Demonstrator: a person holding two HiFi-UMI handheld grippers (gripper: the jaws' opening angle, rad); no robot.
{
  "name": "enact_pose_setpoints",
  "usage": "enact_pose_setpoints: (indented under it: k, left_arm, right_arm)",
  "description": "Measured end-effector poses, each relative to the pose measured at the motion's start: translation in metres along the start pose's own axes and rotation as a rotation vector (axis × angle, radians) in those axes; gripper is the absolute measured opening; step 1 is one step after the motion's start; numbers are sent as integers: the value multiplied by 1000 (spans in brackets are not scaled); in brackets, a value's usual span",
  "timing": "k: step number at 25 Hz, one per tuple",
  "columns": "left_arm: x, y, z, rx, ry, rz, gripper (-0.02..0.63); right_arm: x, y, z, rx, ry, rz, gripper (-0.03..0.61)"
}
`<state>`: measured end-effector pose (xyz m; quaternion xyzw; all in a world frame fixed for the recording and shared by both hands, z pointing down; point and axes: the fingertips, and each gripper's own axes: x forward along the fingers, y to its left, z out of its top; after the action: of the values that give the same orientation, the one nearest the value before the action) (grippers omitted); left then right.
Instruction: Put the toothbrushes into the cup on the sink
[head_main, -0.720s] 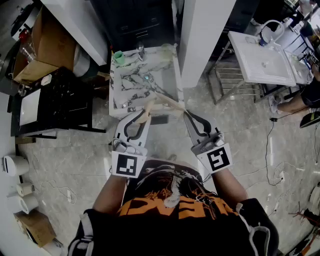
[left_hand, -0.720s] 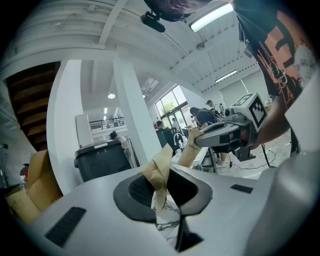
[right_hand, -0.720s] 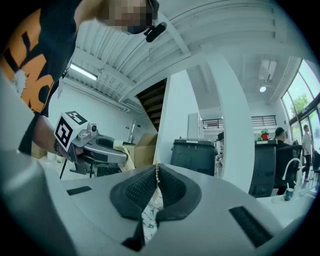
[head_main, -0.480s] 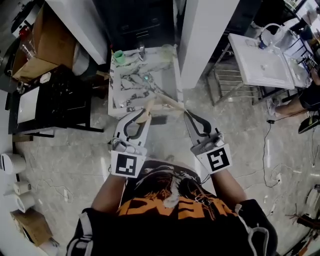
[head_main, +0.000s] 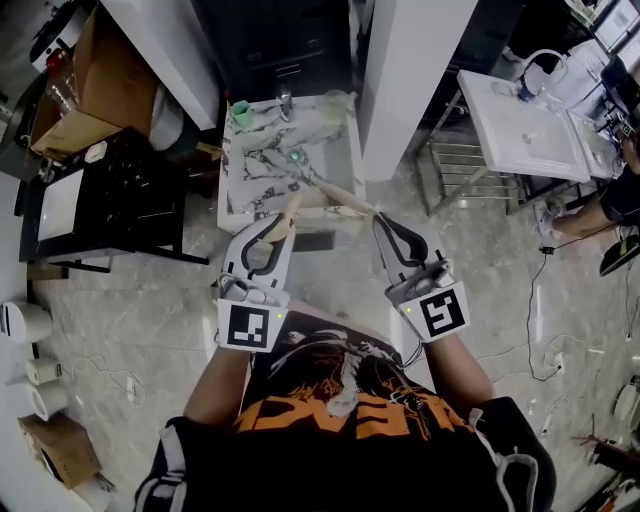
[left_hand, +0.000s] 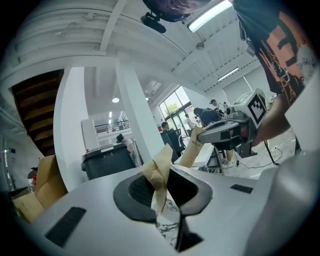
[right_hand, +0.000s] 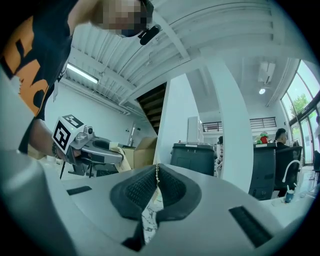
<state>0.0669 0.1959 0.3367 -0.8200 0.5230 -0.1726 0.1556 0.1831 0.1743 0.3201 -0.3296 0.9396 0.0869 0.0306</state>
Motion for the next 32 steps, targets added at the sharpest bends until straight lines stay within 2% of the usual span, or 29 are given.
enact_pose_setpoints:
  k: [10,17,32]
  left_arm:
    - [4,28,-5,-12,-17,50,74]
    - [44,56,-24,-56,-37,20,74]
    - [144,158,-96,-127,-26,-71,74]
  right_arm:
    - [17,-5,-12,-27,30,38,15]
    - [57,-31,-16,-6,34,1,15]
    - [188,-84,-55,-11,154,-78,15]
